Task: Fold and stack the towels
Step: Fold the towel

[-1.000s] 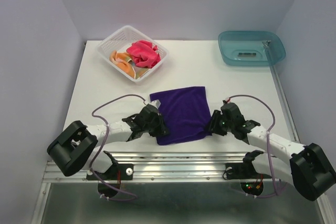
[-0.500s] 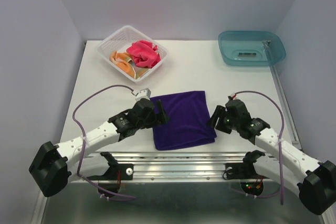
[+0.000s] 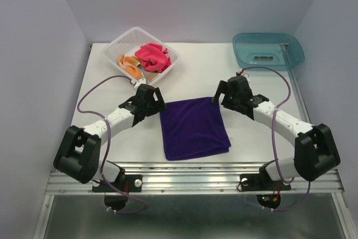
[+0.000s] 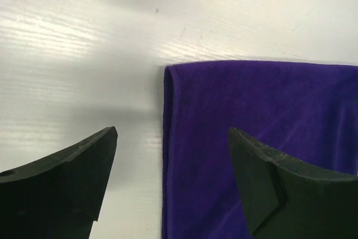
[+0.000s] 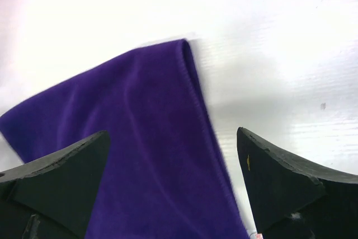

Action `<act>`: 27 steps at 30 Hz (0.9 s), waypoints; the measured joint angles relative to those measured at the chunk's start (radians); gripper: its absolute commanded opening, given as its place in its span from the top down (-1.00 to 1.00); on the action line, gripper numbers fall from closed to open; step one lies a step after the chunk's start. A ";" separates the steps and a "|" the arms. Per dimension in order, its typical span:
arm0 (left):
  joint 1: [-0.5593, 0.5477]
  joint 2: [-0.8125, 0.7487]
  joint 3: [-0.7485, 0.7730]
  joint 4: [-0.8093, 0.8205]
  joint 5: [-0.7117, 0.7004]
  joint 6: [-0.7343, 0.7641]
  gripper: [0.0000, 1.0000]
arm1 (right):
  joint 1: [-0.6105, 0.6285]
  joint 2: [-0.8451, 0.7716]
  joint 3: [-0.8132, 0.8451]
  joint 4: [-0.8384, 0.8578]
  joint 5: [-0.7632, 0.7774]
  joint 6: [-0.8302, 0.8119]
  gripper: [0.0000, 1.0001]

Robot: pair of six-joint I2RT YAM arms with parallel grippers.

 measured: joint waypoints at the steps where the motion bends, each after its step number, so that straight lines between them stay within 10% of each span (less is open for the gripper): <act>1: 0.008 0.024 0.009 0.007 0.006 0.008 -0.62 | -0.013 0.019 0.007 0.004 -0.005 -0.007 -1.00; 18: 0.064 0.251 0.079 0.119 0.167 0.079 -0.17 | -0.142 0.172 0.032 0.053 -0.135 -0.071 -1.00; 27: 0.087 0.293 0.087 0.134 0.166 0.082 0.47 | -0.155 0.210 0.037 0.059 -0.166 -0.090 -0.89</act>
